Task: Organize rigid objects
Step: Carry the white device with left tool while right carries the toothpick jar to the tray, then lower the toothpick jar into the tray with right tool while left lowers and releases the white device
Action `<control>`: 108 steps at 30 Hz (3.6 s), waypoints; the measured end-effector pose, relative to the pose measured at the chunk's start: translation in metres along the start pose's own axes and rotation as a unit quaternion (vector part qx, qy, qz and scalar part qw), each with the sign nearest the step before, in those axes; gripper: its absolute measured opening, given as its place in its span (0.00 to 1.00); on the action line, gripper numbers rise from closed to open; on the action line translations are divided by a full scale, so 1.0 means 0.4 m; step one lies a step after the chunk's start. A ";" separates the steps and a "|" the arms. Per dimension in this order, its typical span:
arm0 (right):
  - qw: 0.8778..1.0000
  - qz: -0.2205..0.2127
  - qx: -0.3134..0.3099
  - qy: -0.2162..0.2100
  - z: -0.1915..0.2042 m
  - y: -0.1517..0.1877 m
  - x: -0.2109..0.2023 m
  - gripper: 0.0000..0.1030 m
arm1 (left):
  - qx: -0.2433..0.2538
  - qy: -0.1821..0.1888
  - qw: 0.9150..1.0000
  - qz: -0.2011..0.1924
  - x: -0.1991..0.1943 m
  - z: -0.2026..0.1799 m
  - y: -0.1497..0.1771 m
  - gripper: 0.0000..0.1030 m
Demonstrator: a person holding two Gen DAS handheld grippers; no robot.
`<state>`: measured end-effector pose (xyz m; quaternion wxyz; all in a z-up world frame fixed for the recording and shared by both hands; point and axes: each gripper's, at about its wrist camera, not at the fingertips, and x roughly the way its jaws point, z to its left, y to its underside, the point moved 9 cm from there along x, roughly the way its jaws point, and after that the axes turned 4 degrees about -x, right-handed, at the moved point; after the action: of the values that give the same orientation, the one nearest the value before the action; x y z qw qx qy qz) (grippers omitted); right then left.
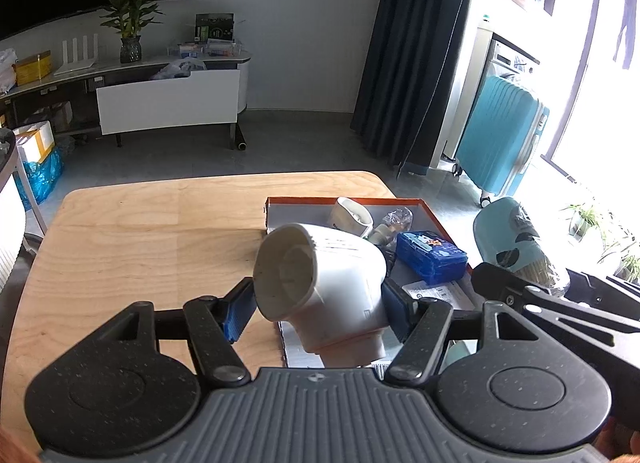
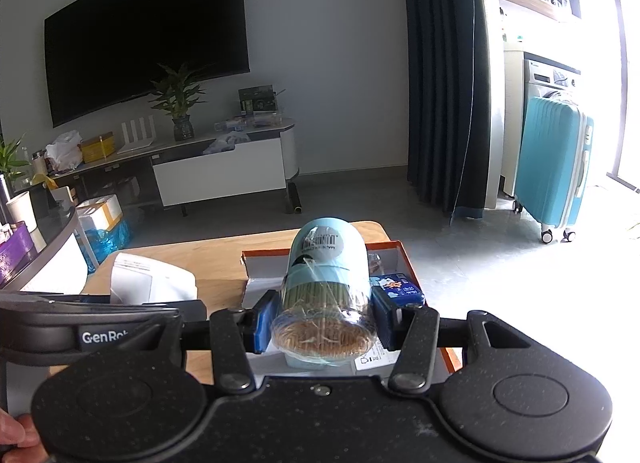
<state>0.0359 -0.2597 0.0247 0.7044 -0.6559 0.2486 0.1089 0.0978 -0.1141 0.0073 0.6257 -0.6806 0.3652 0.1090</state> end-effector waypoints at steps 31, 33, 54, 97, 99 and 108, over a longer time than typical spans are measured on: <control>1.000 0.005 0.013 0.021 -0.015 0.003 0.026 0.58 | 0.005 0.009 1.000 0.011 0.035 -0.026 -0.004 0.66; 1.000 0.005 0.016 0.023 -0.018 0.003 0.026 0.58 | 0.007 0.011 1.000 0.012 0.040 -0.027 -0.008 0.66; 0.999 0.011 0.024 0.031 -0.024 0.008 0.030 0.58 | 0.016 0.018 1.000 0.016 0.062 -0.064 -0.015 0.66; 0.998 0.047 0.029 0.013 -0.032 0.036 0.094 0.58 | 0.014 0.019 0.999 0.034 0.102 -0.072 -0.008 0.66; 0.998 0.048 0.029 0.011 -0.028 0.036 0.100 0.58 | 0.014 0.019 0.999 0.035 0.106 -0.072 -0.008 0.66; 0.998 0.057 0.028 0.000 -0.009 0.059 0.123 0.58 | 0.015 0.018 0.999 0.039 0.126 -0.072 -0.015 0.66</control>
<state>0.0659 -0.2691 -0.0201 0.7152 -0.6207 0.2884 0.1414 0.1283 -0.1594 -0.0129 0.6240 -0.6585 0.4046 0.1154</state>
